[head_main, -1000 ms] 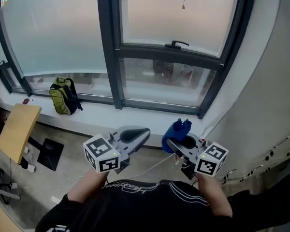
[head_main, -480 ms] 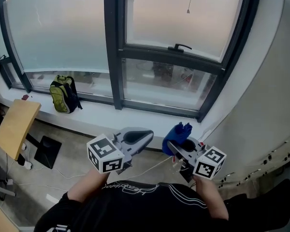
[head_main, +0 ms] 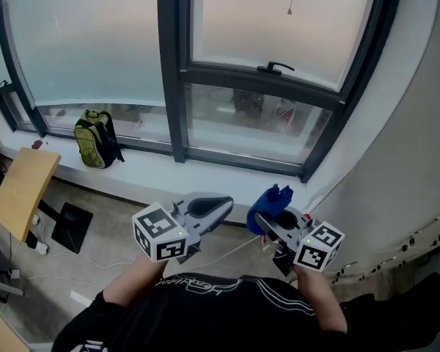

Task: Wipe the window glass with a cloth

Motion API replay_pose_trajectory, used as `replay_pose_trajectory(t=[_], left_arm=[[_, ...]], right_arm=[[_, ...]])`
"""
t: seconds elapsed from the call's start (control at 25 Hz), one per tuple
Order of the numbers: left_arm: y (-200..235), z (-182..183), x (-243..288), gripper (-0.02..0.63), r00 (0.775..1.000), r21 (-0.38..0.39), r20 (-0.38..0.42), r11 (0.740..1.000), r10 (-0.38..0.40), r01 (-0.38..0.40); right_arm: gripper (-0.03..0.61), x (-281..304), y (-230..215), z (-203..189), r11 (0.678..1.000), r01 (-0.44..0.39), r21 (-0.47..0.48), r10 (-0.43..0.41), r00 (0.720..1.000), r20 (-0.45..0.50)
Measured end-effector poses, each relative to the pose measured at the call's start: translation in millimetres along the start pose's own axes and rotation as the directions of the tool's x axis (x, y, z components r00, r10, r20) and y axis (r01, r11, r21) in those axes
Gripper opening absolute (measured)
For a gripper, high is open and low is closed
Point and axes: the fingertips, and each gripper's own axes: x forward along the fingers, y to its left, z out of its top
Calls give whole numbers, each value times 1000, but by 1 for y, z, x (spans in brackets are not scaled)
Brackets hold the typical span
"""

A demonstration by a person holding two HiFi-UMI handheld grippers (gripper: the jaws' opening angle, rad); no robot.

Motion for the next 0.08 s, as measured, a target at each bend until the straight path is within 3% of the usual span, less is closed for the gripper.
replay_pose_trajectory(t=[0.08], left_arm=[[3,-2,0,5,1000,-4,0,1000,0,0]], right_arm=[[92,3,-2,-1,1000,0,1,0,1000,-2]])
